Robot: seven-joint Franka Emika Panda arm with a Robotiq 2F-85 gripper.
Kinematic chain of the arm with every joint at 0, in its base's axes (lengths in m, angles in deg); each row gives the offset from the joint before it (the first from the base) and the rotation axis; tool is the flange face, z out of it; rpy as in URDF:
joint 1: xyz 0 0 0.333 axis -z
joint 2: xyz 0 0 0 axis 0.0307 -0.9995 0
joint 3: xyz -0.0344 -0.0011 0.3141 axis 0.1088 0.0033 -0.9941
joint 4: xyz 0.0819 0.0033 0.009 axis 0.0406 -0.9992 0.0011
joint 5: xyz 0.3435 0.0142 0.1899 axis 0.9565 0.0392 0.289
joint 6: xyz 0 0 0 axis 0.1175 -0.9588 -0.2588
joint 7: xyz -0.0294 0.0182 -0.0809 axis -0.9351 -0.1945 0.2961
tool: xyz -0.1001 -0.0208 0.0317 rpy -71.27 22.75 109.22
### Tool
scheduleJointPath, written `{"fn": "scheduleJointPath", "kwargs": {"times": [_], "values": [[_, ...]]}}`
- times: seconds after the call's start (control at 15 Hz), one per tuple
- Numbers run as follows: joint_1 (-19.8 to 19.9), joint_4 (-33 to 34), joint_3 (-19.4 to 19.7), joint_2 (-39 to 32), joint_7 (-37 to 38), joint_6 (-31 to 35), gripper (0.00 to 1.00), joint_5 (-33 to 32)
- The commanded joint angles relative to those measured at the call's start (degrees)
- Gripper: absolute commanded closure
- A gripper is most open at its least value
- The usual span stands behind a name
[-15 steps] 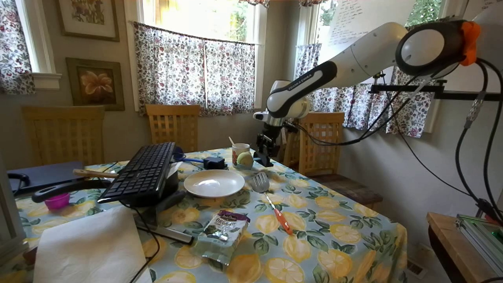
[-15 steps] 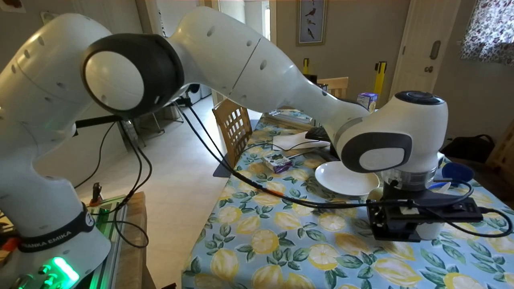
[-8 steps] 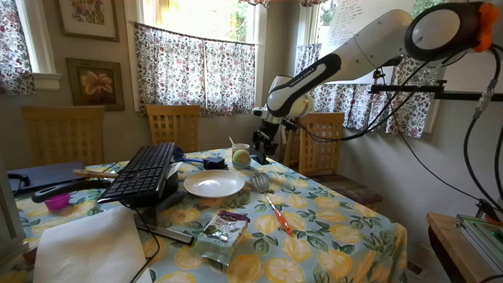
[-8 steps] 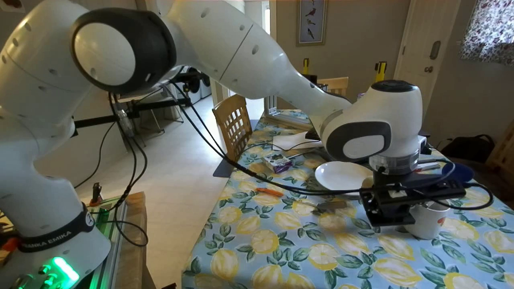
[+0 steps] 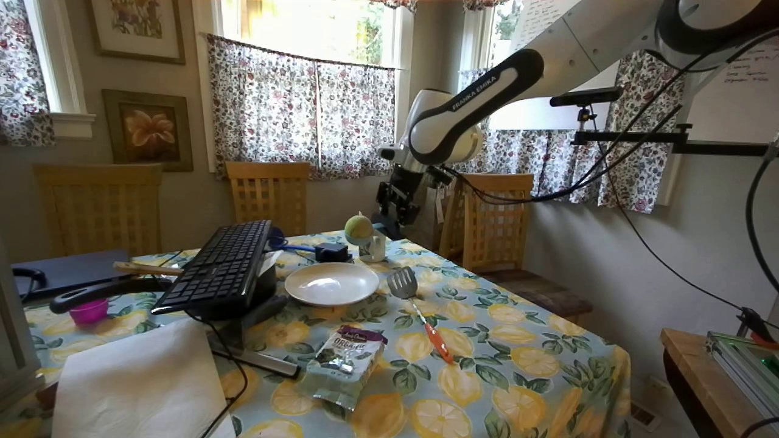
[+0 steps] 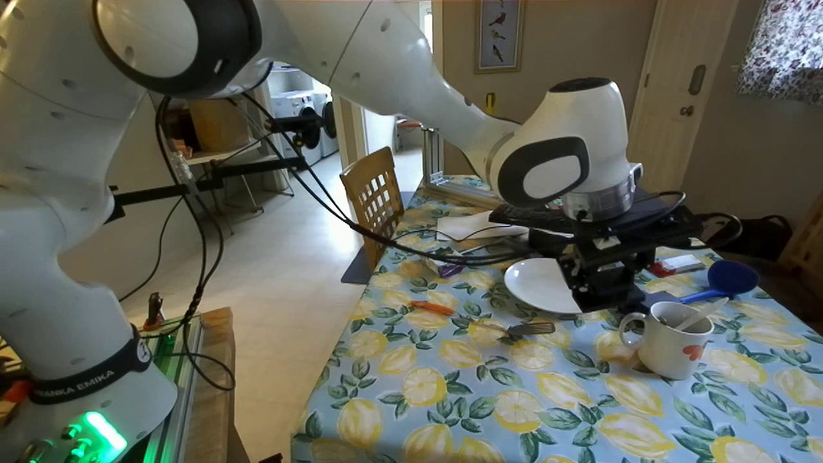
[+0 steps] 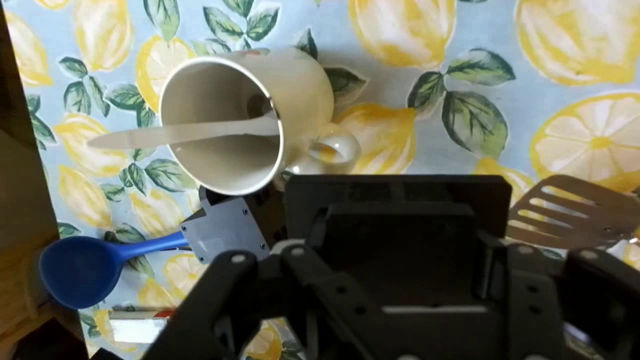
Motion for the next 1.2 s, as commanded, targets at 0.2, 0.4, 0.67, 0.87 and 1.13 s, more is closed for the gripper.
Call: {"fn": "scheduleJointPath", "kwargs": {"times": [0.2, 0.4, 0.67, 0.87, 1.13], "values": [[-1.37, -1.46, -0.33, 1.85, 2.25, -0.86, 0.42, -2.23], [-1.29, -1.78, -0.01, 1.91, 2.27, -0.86, 0.67, -2.36], [-4.73, 0.0, 3.37, 0.17, 7.4, 0.46, 0.67, -6.34], [-8.87, 1.67, 7.59, -1.42, 13.56, 0.97, 0.67, -13.67], [-11.33, 4.89, 8.48, -3.77, 18.27, -1.01, 0.67, -19.55]]}}
